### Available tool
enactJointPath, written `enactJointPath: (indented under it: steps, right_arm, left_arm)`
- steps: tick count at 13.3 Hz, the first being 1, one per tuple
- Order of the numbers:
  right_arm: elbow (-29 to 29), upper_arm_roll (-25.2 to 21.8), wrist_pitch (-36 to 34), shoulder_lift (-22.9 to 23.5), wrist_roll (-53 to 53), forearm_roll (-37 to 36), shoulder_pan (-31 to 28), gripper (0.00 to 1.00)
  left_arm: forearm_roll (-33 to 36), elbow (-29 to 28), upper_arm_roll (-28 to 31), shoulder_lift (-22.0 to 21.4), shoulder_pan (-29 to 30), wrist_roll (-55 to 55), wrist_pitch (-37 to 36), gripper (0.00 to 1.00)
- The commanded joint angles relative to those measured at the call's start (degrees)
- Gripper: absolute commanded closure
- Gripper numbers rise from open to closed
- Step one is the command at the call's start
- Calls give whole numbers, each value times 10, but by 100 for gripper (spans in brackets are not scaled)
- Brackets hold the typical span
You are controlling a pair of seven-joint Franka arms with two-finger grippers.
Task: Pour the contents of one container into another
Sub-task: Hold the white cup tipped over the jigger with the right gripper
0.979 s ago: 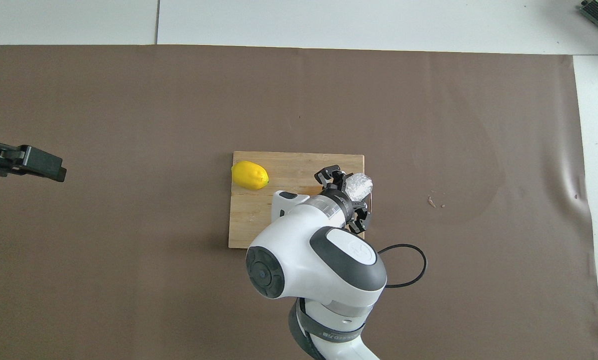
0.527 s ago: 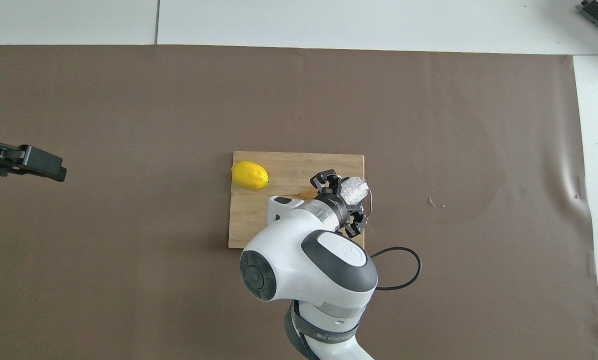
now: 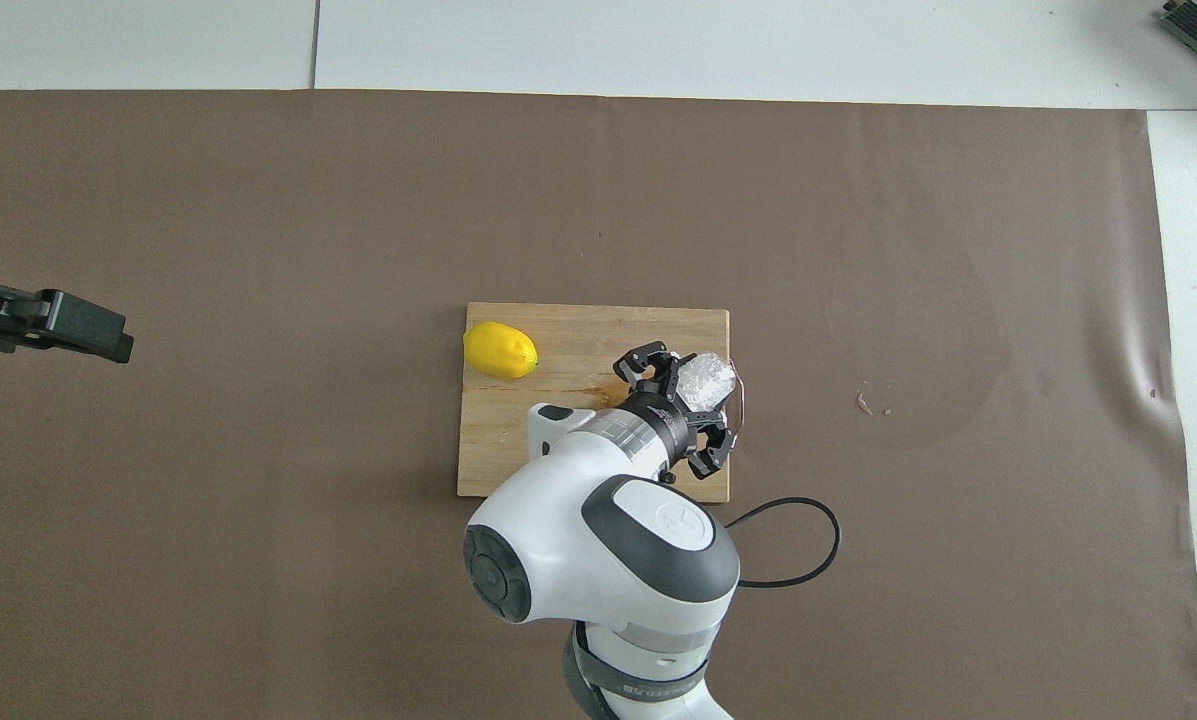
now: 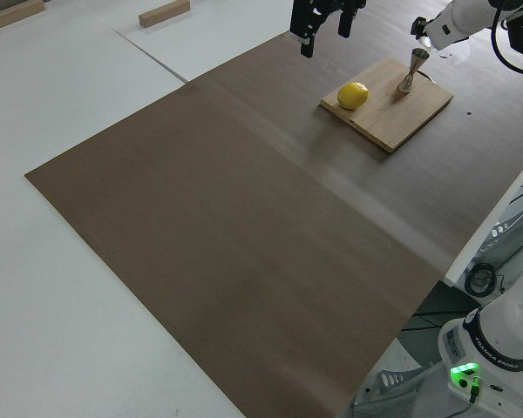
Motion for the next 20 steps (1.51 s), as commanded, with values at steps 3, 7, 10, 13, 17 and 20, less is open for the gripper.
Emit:
enactJointPath:
  steps: [3, 7, 10, 13, 17, 20]
  right_arm:
    - [7, 2, -16, 3, 1, -31, 5, 64]
    - [10, 3, -16, 5, 2, -39, 10, 64]
    - [16, 2, -19, 5, 3, -51, 9, 64]
    - [16, 2, -20, 6, 14, -70, 9, 64]
    - [13, 2, -21, 6, 56, -90, 9, 64]
    - [12, 2, -20, 9, 60, -94, 11, 64]
  left_arm:
    - [1, -1, -3, 1, 6, -6, 7, 0]
    - [1, -1, -3, 1, 6, -6, 8, 0]
    - [1, -1, -3, 1, 6, -6, 8, 0]
    - [1, -1, -3, 1, 6, -6, 8, 0]
    - [1, -1, -3, 1, 6, -6, 9, 0]
    - [1, -2, -3, 1, 6, -6, 9, 0]
